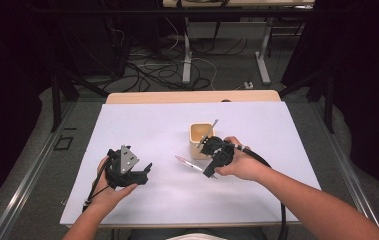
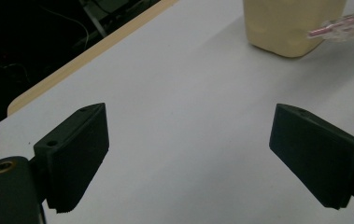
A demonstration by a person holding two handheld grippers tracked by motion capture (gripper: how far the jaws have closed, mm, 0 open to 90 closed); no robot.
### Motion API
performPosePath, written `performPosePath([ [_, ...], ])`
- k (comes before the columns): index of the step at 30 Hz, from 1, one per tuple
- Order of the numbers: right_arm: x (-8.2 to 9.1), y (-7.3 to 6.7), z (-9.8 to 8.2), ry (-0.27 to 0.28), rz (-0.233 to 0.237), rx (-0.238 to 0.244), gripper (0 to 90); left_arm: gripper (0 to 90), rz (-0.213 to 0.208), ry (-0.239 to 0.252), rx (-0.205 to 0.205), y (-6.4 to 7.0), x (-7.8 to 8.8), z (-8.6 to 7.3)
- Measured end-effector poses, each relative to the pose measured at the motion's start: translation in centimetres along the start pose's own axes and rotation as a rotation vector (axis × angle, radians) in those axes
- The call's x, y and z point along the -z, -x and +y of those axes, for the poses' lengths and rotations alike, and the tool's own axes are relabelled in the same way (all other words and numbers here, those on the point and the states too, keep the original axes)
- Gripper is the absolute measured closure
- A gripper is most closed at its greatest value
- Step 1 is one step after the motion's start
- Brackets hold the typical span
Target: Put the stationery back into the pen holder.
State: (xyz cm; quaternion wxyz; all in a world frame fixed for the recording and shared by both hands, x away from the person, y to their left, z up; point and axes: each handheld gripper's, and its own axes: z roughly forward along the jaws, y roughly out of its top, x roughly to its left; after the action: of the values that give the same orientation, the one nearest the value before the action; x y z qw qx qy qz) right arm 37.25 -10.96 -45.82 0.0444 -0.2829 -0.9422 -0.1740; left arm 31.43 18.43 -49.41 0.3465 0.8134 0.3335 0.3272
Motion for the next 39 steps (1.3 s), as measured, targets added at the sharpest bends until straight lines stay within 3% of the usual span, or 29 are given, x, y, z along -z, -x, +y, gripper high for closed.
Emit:
performPosePath([
  [9, 0.2, -0.1, 0.7, -0.016, -0.061, 0.091, 80.4, 15.7, -0.051, 0.004, -0.068, 1.2, 0.5, 1.0],
  [11, 0.1, 0.1, 0.8, -0.03, -0.092, 0.139, 80.4, 16.1, -0.054, 0.019, -0.098, 1.8, 0.5, 1.4],
  [13, 0.0, 0.3, 0.9, -0.033, -0.089, 0.135, 80.4, 16.8, -0.049, 0.026, -0.109, 2.0, 0.5, 1.5],
  [14, 0.0, 0.4, 0.9, -0.034, -0.087, 0.14, 80.4, 17.8, -0.048, 0.019, -0.154, 2.5, 0.5, 1.8],
  [18, -0.1, 0.9, 1.1, -0.042, -0.072, 0.126, 80.4, 20.0, -0.027, 0.018, -0.26, 3.6, 0.5, 2.4],
  [19, -0.1, 0.9, 1.1, -0.046, -0.063, 0.111, 80.4, 20.3, -0.027, 0.018, -0.26, 3.6, 0.5, 2.4],
  [20, -0.1, 1.1, 1.2, -0.048, -0.054, 0.115, 80.4, 20.9, -0.012, 0.023, -0.314, 4.3, 0.5, 2.7],
  [22, -0.1, 1.2, 1.3, -0.068, -0.046, 0.104, 80.4, 23.9, -0.006, 0.029, -0.367, 5.0, 0.4, 3.0],
  [23, -0.1, 1.4, 1.3, -0.065, -0.02, 0.1, 80.4, 25.6, -0.006, 0.029, -0.367, 5.0, 0.4, 3.0],
  [24, -0.1, 1.4, 1.3, -0.069, -0.005, 0.086, 80.4, 26.9, -0.003, 0.03, -0.395, 5.3, 0.4, 3.2],
  [27, -0.1, 1.9, 1.5, -0.078, 0.041, 0.087, 80.4, 29.9, -0.006, 0.053, -0.515, 6.8, 0.2, 3.7],
  [28, -0.1, 2.0, 1.5, -0.076, 0.063, 0.069, 80.4, 30.8, -0.006, 0.053, -0.515, 6.8, 0.2, 3.7],
  [30, -0.1, 2.2, 1.6, -0.087, 0.09, 0.068, 80.4, 32.2, -0.002, 0.073, -0.556, 7.5, 0.1, 3.7],
  [31, -0.1, 2.3, 1.6, -0.089, 0.103, 0.064, 80.3, 33.1, 0.001, 0.066, -0.609, 8.1, 0.0, 3.8],
  [32, 0.0, 2.4, 1.7, -0.095, 0.108, 0.061, 80.4, 34.3, 0.001, 0.066, -0.609, 8.1, 0.0, 3.8],
  [34, 0.0, 2.4, 1.7, -0.099, 0.133, 0.055, 80.3, 35.9, 0.0, 0.075, -0.647, 8.7, -0.2, 3.8],
  [39, 0.0, 2.4, 1.9, -0.103, 0.155, 0.046, 80.3, 39.5, 0.015, 0.101, -0.735, 9.8, -0.6, 4.0],
])
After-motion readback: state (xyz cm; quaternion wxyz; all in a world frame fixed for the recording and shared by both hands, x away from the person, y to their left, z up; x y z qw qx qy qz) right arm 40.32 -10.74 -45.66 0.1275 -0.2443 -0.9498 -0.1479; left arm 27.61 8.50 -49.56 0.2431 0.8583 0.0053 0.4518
